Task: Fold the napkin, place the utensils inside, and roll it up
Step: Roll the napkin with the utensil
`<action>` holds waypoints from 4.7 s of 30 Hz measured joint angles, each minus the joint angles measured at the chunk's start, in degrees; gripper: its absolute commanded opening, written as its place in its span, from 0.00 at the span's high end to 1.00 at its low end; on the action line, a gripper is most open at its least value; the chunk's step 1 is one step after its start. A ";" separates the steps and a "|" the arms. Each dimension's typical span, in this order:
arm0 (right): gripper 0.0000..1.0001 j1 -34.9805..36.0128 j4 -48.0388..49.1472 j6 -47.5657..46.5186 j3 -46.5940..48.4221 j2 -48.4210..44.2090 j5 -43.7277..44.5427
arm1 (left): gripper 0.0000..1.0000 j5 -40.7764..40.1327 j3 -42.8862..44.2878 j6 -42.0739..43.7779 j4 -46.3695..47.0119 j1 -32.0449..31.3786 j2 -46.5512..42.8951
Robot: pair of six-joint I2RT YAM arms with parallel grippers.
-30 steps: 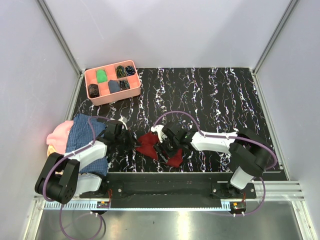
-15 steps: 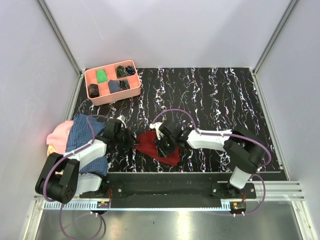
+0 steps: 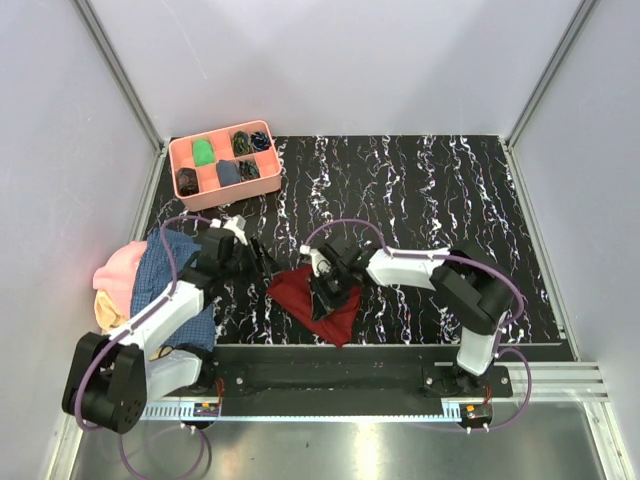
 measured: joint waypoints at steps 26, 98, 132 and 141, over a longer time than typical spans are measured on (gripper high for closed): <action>0.85 -14.45 -1.53 -3.17 5.95 16.28 -34.64 | 0.20 4.57 -8.79 0.70 15.98 0.00 3.72; 0.72 23.28 4.61 -10.67 6.38 5.35 62.47 | 0.76 12.66 11.87 0.22 0.59 1.64 27.02; 0.80 -5.11 16.79 -1.07 -3.63 2.71 -8.26 | 0.14 2.89 -0.11 3.17 7.10 5.14 2.45; 0.80 -5.14 15.82 -1.25 -2.12 4.24 -10.54 | 0.18 3.67 -3.45 3.10 7.91 4.37 2.71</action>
